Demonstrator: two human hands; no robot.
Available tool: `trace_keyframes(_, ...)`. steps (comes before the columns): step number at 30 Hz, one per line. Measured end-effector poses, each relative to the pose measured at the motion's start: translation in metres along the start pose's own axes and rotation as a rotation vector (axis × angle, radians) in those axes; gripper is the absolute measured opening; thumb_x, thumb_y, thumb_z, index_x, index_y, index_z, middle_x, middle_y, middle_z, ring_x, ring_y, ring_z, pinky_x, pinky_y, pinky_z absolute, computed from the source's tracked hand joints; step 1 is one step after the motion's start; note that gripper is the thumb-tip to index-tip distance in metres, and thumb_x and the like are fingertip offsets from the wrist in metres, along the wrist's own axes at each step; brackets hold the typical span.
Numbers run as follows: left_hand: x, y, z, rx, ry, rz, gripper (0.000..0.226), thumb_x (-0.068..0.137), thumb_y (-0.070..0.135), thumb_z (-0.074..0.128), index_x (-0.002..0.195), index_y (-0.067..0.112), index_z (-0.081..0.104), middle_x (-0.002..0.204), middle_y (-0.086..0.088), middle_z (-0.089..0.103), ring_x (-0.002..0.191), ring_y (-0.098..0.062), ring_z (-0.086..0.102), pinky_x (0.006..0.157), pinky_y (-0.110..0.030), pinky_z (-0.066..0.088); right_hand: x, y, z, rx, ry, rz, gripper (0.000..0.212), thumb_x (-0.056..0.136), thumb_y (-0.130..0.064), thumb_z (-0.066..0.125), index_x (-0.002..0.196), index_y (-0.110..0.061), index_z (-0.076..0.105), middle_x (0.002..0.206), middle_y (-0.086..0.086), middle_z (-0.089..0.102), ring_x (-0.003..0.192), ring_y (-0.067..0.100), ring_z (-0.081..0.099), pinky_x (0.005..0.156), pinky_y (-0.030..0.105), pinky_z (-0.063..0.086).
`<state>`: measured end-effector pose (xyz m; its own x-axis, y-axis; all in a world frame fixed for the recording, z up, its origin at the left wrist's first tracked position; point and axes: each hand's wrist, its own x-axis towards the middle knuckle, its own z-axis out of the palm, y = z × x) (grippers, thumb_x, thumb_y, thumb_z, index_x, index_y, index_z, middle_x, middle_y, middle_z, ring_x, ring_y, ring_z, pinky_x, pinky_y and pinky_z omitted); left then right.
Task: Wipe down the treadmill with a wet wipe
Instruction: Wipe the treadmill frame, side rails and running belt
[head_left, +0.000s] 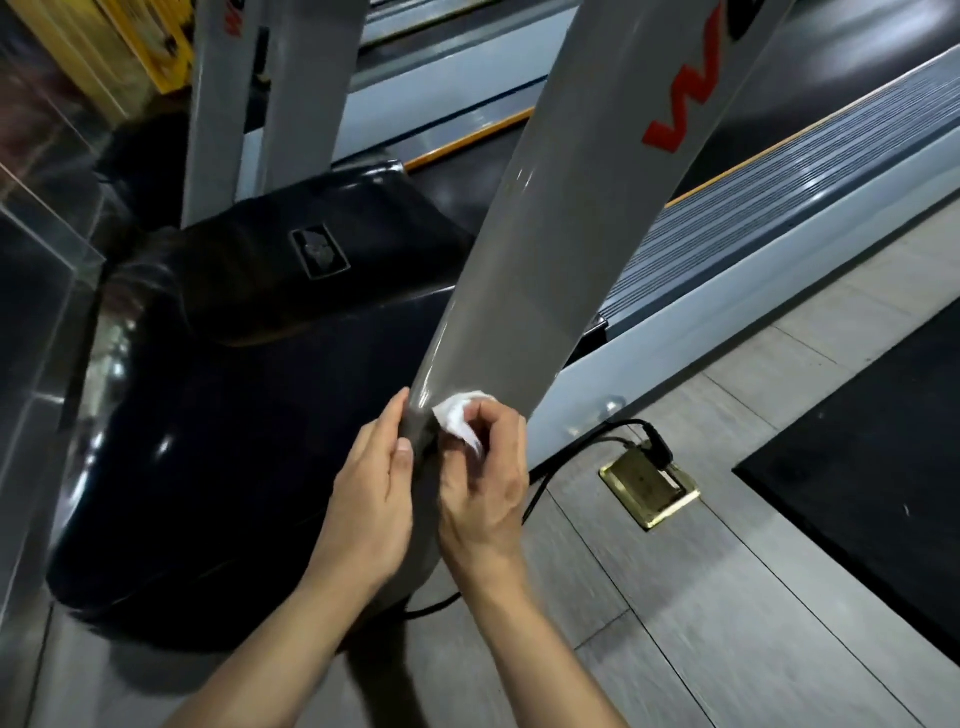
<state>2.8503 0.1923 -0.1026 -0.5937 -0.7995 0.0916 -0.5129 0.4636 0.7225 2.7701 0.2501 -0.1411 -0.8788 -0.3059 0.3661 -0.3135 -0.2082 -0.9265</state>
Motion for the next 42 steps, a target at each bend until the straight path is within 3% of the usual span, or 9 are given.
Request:
trace_keyframes(5, 0.007, 0.009, -0.010, 0.097, -0.070, 0.005, 0.053, 0.106, 0.047, 0.031, 0.157, 0.035, 0.033, 0.153, 0.020, 0.043, 0.136, 0.009, 0.040, 0.114, -0.017, 0.035, 0.058, 0.013, -0.014, 0.045, 0.337, 0.406, 0.014, 0.097, -0.020, 0.054, 0.107, -0.028, 0.052, 0.099, -0.004, 0.060, 0.088, 0.015, 0.060, 0.081, 0.049, 0.052)
trace_keyframes(8, 0.033, 0.035, -0.018, 0.085, -0.078, 0.125, 0.062, 0.104, 0.060, 0.022, 0.157, 0.031, 0.036, 0.156, 0.015, 0.044, 0.143, 0.001, 0.038, 0.121, -0.035, 0.034, 0.040, -0.013, 0.002, -0.003, 0.261, 0.115, 0.022, 0.091, -0.007, 0.051, 0.112, -0.016, 0.053, 0.106, 0.001, 0.056, 0.095, 0.014, 0.057, 0.085, 0.030, 0.049)
trace_keyframes(14, 0.065, 0.106, 0.000, -0.070, 0.028, 0.251, 0.052, 0.107, 0.041, 0.030, 0.157, 0.028, 0.035, 0.156, 0.015, 0.040, 0.140, 0.009, 0.034, 0.112, -0.005, 0.025, 0.063, -0.013, -0.018, 0.042, 0.190, 0.037, 0.024, 0.089, -0.002, 0.054, 0.107, -0.017, 0.057, 0.105, -0.002, 0.058, 0.096, 0.016, 0.058, 0.082, 0.031, 0.049)
trace_keyframes(17, 0.063, 0.110, 0.007, -0.082, 0.046, 0.227, 0.051, 0.107, 0.043, 0.030, 0.157, 0.035, 0.033, 0.156, 0.014, 0.044, 0.141, 0.004, 0.039, 0.116, -0.012, 0.029, 0.111, -0.014, -0.033, 0.090, 0.381, 0.254, 0.016, 0.096, -0.013, 0.055, 0.106, -0.027, 0.054, 0.104, -0.004, 0.061, 0.095, 0.006, 0.058, 0.081, 0.029, 0.050)
trace_keyframes(24, 0.074, 0.110, 0.003, -0.088, 0.068, 0.259, 0.051, 0.106, 0.042, 0.035, 0.156, 0.029, 0.038, 0.153, 0.010, 0.048, 0.138, 0.007, 0.042, 0.118, -0.019, 0.032, 0.115, -0.049, -0.021, -0.008, 0.210, -0.255, 0.025, 0.085, 0.002, 0.060, 0.108, -0.006, 0.063, 0.104, 0.003, 0.060, 0.095, 0.013, 0.057, 0.088, 0.016, 0.042)
trace_keyframes(29, 0.093, 0.146, 0.003, -0.091, 0.057, 0.349, 0.048, 0.110, 0.033, 0.034, 0.158, 0.032, 0.030, 0.158, 0.021, 0.035, 0.140, 0.016, 0.031, 0.116, -0.011, 0.025, 0.158, -0.039, -0.050, 0.118, 0.405, 0.037, 0.027, 0.087, 0.005, 0.059, 0.104, -0.016, 0.062, 0.103, 0.000, 0.061, 0.097, 0.009, 0.058, 0.080, 0.016, 0.044)
trace_keyframes(34, 0.103, 0.162, 0.017, -0.135, 0.138, 0.388, 0.058, 0.101, 0.045, 0.033, 0.157, 0.029, 0.035, 0.156, 0.013, 0.044, 0.141, 0.005, 0.039, 0.118, -0.020, 0.031, 0.173, -0.072, -0.042, 0.050, 0.250, -0.340, 0.029, 0.082, 0.012, 0.065, 0.105, -0.006, 0.066, 0.103, 0.003, 0.063, 0.096, 0.015, 0.058, 0.087, 0.021, 0.045)
trace_keyframes(38, 0.098, 0.163, 0.022, -0.120, 0.150, 0.376, 0.056, 0.104, 0.053, 0.029, 0.157, 0.036, 0.031, 0.155, 0.014, 0.043, 0.141, 0.000, 0.040, 0.117, -0.030, 0.035, 0.217, -0.067, -0.066, 0.154, 0.450, -0.062, 0.017, 0.092, -0.007, 0.063, 0.104, -0.019, 0.062, 0.100, 0.000, 0.062, 0.092, 0.009, 0.060, 0.079, 0.030, 0.050)
trace_keyframes(42, 0.097, 0.164, 0.025, -0.108, 0.169, 0.386, 0.054, 0.104, 0.053, 0.028, 0.156, 0.039, 0.029, 0.157, 0.018, 0.037, 0.141, 0.010, 0.032, 0.109, -0.006, 0.026, 0.223, -0.098, -0.058, 0.112, 0.385, -0.239, 0.021, 0.092, -0.001, 0.062, 0.108, -0.014, 0.062, 0.106, 0.000, 0.061, 0.098, 0.012, 0.059, 0.084, 0.030, 0.050)
